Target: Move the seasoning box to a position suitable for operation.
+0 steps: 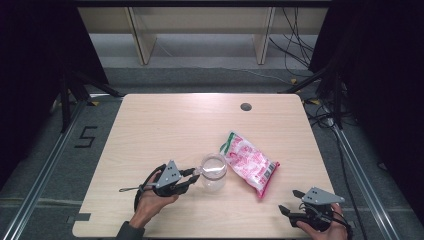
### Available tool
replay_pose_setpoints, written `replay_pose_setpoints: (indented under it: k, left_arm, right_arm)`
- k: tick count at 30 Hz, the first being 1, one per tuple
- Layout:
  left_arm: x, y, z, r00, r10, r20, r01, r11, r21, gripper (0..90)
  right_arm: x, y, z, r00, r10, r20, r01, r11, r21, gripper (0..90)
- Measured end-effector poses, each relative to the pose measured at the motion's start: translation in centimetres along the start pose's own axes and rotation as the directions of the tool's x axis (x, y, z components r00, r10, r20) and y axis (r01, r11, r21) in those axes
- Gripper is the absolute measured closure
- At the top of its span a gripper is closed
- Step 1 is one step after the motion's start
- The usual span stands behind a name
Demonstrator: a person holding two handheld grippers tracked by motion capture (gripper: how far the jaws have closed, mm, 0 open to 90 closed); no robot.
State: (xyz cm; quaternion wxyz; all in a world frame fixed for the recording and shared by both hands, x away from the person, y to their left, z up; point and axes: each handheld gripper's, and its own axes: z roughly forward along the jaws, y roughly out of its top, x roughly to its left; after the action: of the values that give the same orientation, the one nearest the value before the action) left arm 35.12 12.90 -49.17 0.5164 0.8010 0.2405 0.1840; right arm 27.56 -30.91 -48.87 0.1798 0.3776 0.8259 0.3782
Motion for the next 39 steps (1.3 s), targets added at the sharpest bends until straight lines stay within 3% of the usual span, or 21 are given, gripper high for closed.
replay_pose_setpoints:
  k: [3,7,8,10,11,15,16,20,21,22,23,26,29,34,35,36,37,38,39]
  left_arm:
    - [0.3,-0.2,0.0,0.9995,-0.030,-0.012,0.030,0.9995,-0.003,71.9]
    - [0.6,-0.1,0.1,0.9999,-0.005,-0.014,0.005,1.0000,0.004,71.9]
    - [0.5,-0.1,0.1,0.9994,-0.028,-0.020,0.028,0.9996,0.005,71.9]
    - [0.8,-0.1,0.2,0.9998,-0.011,-0.015,0.011,0.9999,0.010,71.8]
    - [0.8,-0.1,0.3,0.9993,-0.034,-0.012,0.034,0.9994,0.002,71.8]
    - [0.9,0.1,0.4,0.9991,-0.041,-0.010,0.041,0.9992,0.000,71.8]
    - [1.0,0.2,0.5,0.9998,-0.020,-0.010,0.020,0.9998,0.002,71.8]
    - [0.8,-0.1,0.9,0.9990,-0.043,0.009,0.043,0.9990,-0.010,71.7]
    - [0.8,0.0,0.9,0.9991,-0.042,0.009,0.042,0.9991,-0.009,71.7]
    - [0.8,0.0,0.9,0.9988,-0.049,0.008,0.049,0.9988,-0.008,71.7]
    - [0.8,0.0,0.9,0.9990,-0.044,0.001,0.044,0.9990,-0.010,71.6]
    - [1.1,-0.1,0.9,0.9979,-0.062,-0.022,0.061,0.9981,-0.008,71.6]
    - [1.2,-0.2,0.8,0.9973,-0.071,-0.019,0.071,0.9974,-0.010,71.7]
    - [1.3,-0.3,0.8,0.9974,-0.071,-0.013,0.071,0.9974,-0.012,71.1]
    - [1.5,-0.3,0.7,0.9976,-0.069,-0.005,0.069,0.9975,-0.014,67.1]
    - [1.4,-0.3,0.7,0.9954,-0.095,-0.009,0.095,0.9954,-0.013,63.2]
    - [1.4,-0.3,0.4,0.9962,-0.086,-0.007,0.086,0.9963,0.000,63.2]
    - [1.5,-0.2,0.2,0.9970,-0.077,-0.011,0.077,0.9970,0.007,58.3]
    - [1.5,-0.2,-0.1,0.9948,-0.099,-0.020,0.100,0.9950,0.007,48.1]
  right_arm:
    - [-0.1,0.0,0.0,0.9999,-0.009,0.011,0.009,1.000,-0.004,27.8]
    - [-0.1,0.0,0.0,0.9999,-0.010,0.012,0.010,1.000,-0.005,27.8]
    - [0.0,0.0,0.0,0.9999,-0.008,0.012,0.008,1.000,-0.003,27.8]
    - [-0.1,0.0,0.0,0.9999,-0.010,0.013,0.010,1.000,-0.004,28.0]
    - [-0.1,0.0,0.0,0.9999,-0.010,0.013,0.010,1.000,-0.004,28.0]
    - [-0.1,-0.1,-0.1,0.9998,0.009,0.018,-0.009,1.000,-0.003,28.0]
    - [-0.2,-0.2,-0.1,0.9998,0.011,0.016,-0.011,1.000,-0.005,28.0]
    - [-0.2,-0.2,-0.1,0.9999,0.006,0.014,-0.005,1.000,-0.002,28.3]
    - [0.1,-0.2,-0.2,0.9993,0.036,0.010,-0.036,0.999,0.007,28.3]
    - [0.1,-0.2,-0.2,0.9993,0.036,0.010,-0.036,0.999,0.007,28.3]
    - [-0.2,-0.2,0.0,1.0000,-0.002,0.007,0.002,1.000,-0.002,28.3]
    - [-0.2,-0.2,-0.1,0.9999,-0.008,0.007,0.008,1.000,-0.002,28.3]
    - [-0.3,-0.3,0.0,1.0000,0.001,-0.008,-0.001,1.000,-0.007,28.3]
    - [-0.2,-0.3,-0.1,1.0000,-0.002,0.008,0.002,1.000,-0.002,28.3]
    - [-0.2,-0.3,-0.1,1.0000,0.009,-0.001,-0.009,1.000,0.003,28.3]
    - [-0.2,-0.3,-0.1,1.0000,0.009,-0.004,-0.009,1.000,0.003,28.3]
    - [-0.2,-0.3,-0.1,1.0000,0.009,-0.004,-0.009,1.000,0.003,28.3]
    - [0.0,-0.3,-0.2,0.9995,0.031,0.000,-0.031,0.999,0.008,28.3]
    - [-0.1,-0.3,-0.2,1.0000,0.006,-0.005,-0.006,1.000,0.004,28.3]
